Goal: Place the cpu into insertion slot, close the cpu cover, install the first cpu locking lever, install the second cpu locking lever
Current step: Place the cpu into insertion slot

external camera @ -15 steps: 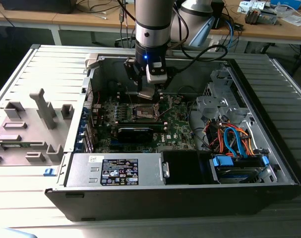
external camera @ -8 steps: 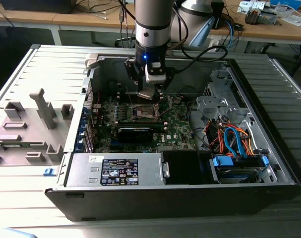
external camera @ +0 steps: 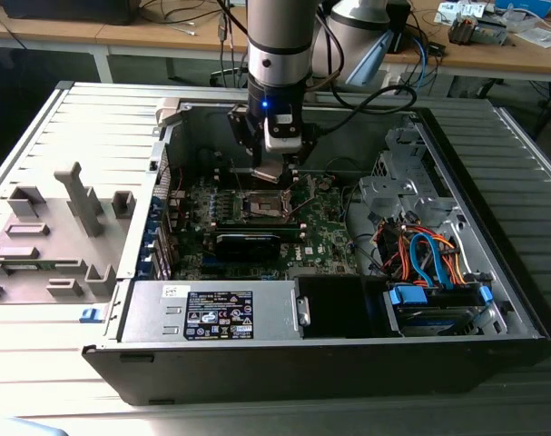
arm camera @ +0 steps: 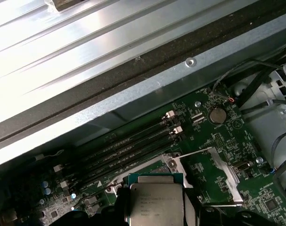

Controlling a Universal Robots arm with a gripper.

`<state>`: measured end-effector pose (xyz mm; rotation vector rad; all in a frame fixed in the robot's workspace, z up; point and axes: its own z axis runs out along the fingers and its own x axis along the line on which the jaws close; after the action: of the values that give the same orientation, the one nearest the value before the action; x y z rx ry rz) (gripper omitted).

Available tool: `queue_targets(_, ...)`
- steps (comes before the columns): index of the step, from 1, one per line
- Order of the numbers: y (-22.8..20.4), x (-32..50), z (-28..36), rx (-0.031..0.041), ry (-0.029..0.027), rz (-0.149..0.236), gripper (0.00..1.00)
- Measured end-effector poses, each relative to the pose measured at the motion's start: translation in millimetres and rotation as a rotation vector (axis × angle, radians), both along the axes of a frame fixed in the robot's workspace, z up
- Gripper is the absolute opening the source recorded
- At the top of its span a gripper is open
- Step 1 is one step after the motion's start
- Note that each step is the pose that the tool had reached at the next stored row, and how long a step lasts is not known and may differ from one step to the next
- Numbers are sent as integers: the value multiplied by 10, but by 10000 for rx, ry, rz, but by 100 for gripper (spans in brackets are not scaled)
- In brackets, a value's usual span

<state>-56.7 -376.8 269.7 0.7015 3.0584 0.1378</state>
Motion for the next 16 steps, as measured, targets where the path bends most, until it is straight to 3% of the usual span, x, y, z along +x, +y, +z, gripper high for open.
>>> queue_targets(16, 0, 0, 0, 0, 0, -755, 55)
